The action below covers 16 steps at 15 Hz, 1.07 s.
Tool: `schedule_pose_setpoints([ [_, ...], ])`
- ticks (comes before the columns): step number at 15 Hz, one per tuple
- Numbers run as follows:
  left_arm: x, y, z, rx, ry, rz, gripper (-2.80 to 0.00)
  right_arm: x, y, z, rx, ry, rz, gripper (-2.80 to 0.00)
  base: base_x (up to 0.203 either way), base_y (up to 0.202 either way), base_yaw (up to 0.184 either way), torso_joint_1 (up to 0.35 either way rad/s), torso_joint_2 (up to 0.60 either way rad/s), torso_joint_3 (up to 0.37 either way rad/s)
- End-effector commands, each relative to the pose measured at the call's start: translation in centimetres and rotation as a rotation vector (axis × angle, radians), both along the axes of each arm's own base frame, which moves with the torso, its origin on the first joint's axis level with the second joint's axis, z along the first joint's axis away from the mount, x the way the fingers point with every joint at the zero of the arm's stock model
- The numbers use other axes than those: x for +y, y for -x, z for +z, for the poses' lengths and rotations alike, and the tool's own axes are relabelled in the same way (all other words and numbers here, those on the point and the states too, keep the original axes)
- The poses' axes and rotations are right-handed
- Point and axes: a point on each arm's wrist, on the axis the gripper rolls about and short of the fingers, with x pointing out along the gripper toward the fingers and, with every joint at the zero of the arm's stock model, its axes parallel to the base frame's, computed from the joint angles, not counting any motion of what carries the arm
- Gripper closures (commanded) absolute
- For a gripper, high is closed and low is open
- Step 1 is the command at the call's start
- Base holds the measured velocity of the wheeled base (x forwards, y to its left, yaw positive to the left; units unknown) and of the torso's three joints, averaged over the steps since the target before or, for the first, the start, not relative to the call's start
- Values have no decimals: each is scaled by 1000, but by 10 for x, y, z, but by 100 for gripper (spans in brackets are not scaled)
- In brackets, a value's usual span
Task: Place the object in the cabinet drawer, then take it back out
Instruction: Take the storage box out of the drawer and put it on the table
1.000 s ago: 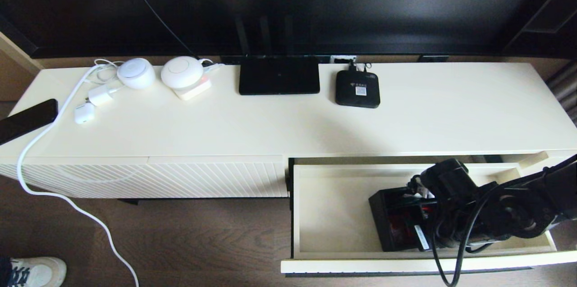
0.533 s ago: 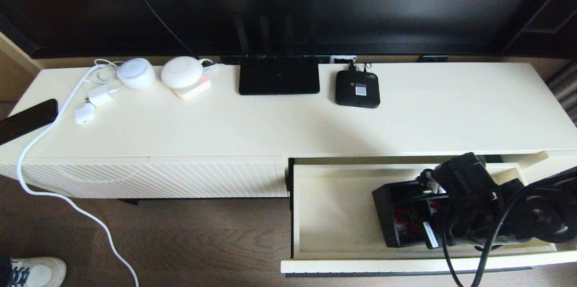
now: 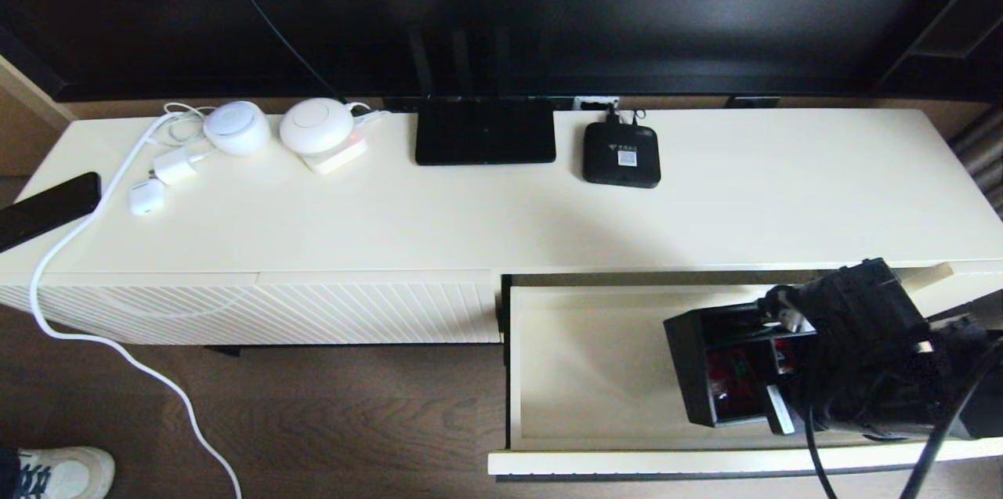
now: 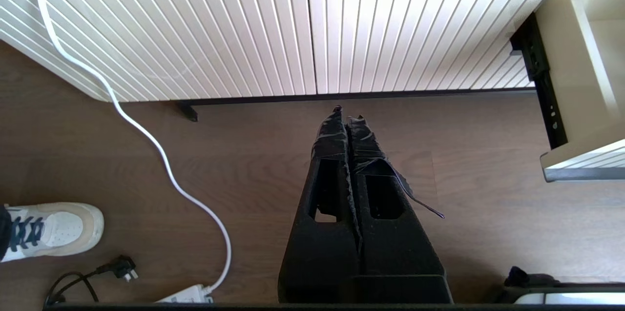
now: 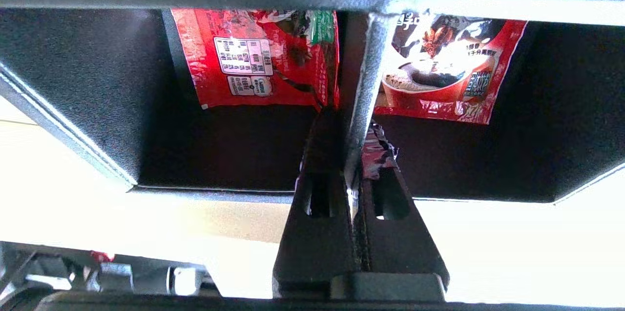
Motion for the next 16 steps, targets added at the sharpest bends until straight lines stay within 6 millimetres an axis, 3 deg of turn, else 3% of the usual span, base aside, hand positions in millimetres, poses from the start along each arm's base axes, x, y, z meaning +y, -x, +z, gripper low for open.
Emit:
schedule_pose_setpoints([
  [1, 0, 0, 0, 0, -1, 0, 0, -4, 9, 14, -58, -14, -6, 0, 0, 0, 0, 0, 0, 0],
  [11, 0, 0, 0, 1, -1, 0, 0, -24, 68, 50, -81, -3, 23, 0, 0, 0, 0, 0, 0, 0],
  [16, 0, 0, 0, 1, -1, 0, 0, -31, 89, 68, -107, 3, 34, 0, 0, 0, 0, 0, 0, 0],
])
